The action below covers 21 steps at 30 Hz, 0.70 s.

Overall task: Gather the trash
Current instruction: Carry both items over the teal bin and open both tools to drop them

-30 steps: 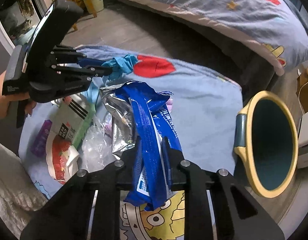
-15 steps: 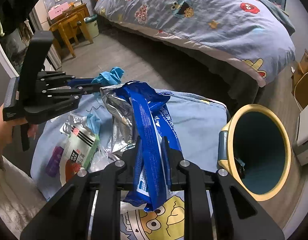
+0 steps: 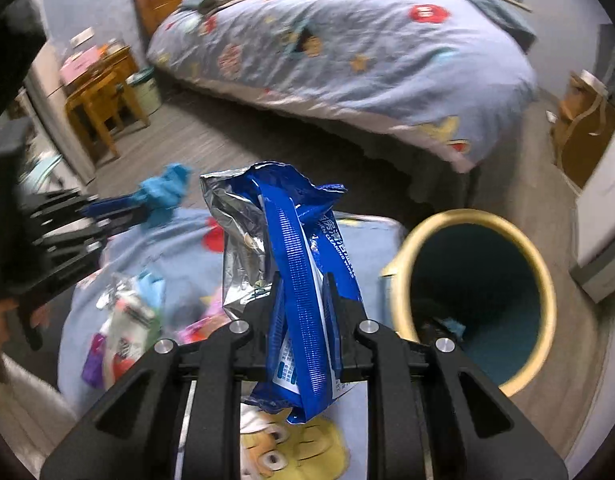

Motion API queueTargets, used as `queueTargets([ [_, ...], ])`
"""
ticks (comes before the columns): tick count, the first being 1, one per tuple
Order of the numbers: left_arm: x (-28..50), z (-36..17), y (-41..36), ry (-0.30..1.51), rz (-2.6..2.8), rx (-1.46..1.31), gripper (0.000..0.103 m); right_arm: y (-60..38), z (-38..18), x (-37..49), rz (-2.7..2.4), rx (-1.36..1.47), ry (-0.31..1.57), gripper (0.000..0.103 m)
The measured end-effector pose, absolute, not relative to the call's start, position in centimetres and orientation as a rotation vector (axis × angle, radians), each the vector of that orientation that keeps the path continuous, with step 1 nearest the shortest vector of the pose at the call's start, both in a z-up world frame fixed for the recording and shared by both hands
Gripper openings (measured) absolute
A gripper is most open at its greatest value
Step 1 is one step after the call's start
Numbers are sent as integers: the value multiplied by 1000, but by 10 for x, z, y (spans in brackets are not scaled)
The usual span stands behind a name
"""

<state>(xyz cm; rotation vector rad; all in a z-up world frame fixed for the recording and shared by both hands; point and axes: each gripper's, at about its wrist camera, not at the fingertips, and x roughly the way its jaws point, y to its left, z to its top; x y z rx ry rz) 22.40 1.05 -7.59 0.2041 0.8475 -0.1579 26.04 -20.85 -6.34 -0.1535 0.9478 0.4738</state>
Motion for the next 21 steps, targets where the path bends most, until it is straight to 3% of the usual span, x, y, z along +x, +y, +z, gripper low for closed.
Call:
queueTargets([
  [11,243,-54,-61,819,-269,184,19,-320,-58,301,234,81,897,18],
  [21,274,-74,-151,893,-415,222,19,-390,-77,312,65,242,895,18],
])
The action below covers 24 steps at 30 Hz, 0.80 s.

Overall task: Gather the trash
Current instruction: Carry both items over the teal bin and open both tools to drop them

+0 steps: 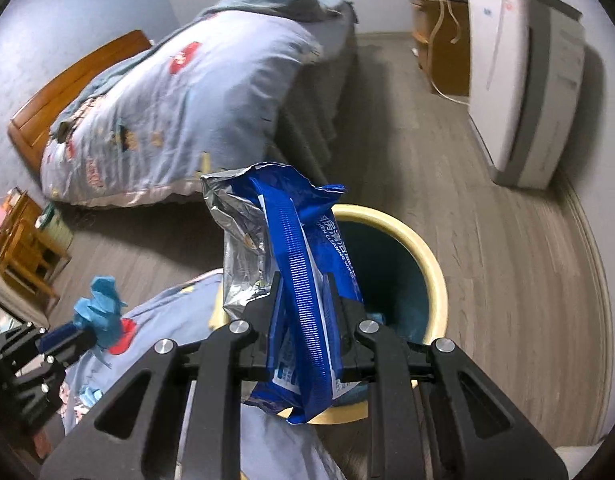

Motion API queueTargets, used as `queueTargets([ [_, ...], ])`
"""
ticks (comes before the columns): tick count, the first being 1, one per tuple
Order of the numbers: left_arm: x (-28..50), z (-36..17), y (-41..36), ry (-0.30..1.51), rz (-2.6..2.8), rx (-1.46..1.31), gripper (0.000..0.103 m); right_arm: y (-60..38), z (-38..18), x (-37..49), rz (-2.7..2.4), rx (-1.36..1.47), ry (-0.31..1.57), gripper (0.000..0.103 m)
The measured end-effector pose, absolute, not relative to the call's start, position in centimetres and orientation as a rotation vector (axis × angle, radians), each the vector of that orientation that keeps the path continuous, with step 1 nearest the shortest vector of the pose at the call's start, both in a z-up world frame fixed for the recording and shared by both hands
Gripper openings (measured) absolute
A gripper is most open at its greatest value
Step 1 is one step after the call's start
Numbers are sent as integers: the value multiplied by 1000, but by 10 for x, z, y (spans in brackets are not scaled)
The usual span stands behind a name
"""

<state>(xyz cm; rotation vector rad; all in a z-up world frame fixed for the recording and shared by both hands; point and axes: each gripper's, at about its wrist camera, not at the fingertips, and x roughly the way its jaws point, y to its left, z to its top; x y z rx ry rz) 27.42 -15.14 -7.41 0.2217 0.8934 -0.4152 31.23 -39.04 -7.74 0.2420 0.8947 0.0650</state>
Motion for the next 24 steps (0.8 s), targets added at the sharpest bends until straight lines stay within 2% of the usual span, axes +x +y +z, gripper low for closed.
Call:
queueTargets([
  [12,302,-134,-211,962,-437,277,19,-420,-135,323,-52,328,1020,18],
  [16,305,-143,-222,957,-439,297,19,-420,-137,326,-56,324,1016,19],
  [19,309,-147,-225,960,-443,304,30,-418,-139,328,-55,318,1012,23],
  [22,308,-146,-227,951,-446,312,32,-418,-140,330,-52,327,1011,24],
  [24,309,-145,-225,943,-442,309,36,-418,-139,331,-55,328,1009,30],
])
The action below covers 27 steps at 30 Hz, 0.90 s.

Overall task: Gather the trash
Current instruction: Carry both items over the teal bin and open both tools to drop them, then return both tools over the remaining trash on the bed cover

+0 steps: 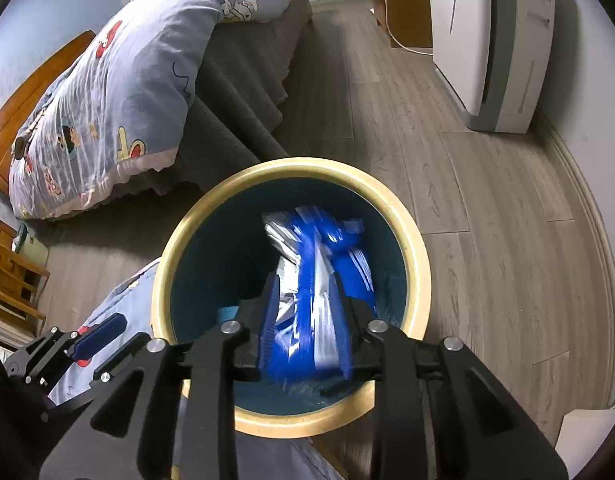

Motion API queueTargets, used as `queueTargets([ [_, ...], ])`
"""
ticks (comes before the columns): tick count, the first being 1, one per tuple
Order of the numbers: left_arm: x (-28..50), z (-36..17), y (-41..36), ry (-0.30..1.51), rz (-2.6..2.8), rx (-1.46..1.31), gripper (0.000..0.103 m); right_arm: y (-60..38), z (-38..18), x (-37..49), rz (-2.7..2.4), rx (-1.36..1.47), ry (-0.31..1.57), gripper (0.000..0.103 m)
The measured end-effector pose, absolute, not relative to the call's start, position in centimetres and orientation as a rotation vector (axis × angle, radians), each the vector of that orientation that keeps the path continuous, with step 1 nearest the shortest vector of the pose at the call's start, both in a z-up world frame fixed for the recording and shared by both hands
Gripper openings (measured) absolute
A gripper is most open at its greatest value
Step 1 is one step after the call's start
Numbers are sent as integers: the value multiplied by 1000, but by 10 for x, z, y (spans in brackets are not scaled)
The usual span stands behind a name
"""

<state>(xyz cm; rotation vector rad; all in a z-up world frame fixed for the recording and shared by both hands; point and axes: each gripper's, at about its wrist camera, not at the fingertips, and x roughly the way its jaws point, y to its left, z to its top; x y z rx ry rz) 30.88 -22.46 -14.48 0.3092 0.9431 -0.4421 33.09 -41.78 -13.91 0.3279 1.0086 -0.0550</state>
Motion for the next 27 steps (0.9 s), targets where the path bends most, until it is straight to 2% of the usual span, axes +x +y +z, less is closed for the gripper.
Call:
queueTargets([
  [14,295,-120,-196,922,-408,263,37,-406,-122,331,-26,301,970,32],
  [18,283,-105,-181,905,-395,248,39,-398,-111,330,-19,278,948,47],
  [19,279,-101,-176,900,-388,246,44,-394,-106,329,-15,272,938,50],
  [21,269,-92,-165,883,-370,251,53,-387,-97,326,-10,272,909,74],
  [23,256,-82,-149,854,-332,264,66,-381,-88,323,7,273,883,86],
  [24,250,-79,-142,845,-316,268,76,-377,-84,321,11,268,872,92],
  [25,245,-74,-135,837,-297,272,82,-372,-79,318,17,262,861,94],
  [27,235,-66,-119,829,-262,267,87,-361,-71,313,37,256,843,97],
])
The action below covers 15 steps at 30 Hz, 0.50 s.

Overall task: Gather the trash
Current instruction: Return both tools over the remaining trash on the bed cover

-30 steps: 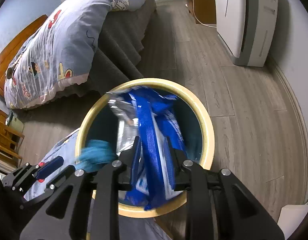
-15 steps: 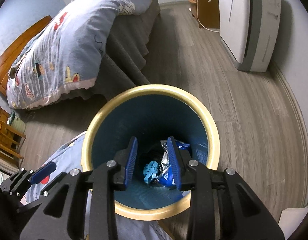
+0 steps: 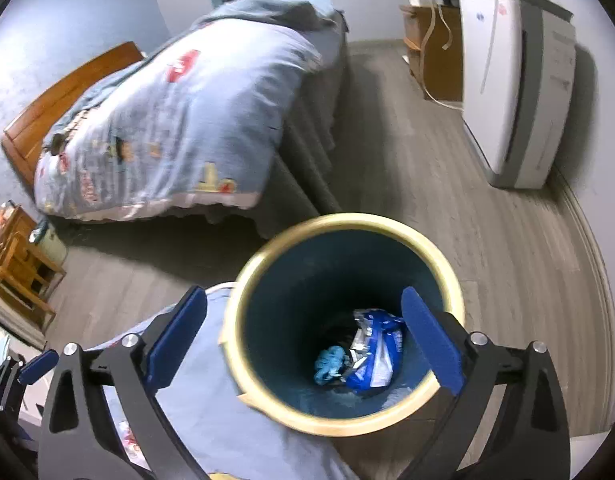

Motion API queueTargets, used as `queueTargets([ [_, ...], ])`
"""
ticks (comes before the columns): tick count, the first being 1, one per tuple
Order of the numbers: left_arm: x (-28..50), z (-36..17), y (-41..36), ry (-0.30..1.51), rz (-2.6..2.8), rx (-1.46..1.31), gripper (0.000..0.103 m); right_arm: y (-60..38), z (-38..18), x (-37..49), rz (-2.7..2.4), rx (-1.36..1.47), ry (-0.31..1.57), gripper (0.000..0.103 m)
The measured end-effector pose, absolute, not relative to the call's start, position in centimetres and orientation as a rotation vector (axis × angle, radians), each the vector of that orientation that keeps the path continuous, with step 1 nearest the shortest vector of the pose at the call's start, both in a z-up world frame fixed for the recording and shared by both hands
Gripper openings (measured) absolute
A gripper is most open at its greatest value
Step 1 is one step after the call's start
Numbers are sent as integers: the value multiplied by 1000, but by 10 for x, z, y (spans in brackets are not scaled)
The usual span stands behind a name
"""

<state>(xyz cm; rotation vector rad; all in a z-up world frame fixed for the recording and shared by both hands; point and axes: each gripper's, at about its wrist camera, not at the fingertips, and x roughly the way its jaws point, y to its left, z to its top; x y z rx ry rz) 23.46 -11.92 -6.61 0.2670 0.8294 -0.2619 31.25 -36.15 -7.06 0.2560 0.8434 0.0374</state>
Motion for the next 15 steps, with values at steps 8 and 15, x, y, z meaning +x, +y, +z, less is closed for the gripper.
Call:
queueTargets([
  [8,184,-26,-65,772,-176,227,91,-316,-31,277,135,233,793,97],
  [15,140,-7,-13,750,-102,180,92,-280,-18,242,186,217,798,97],
])
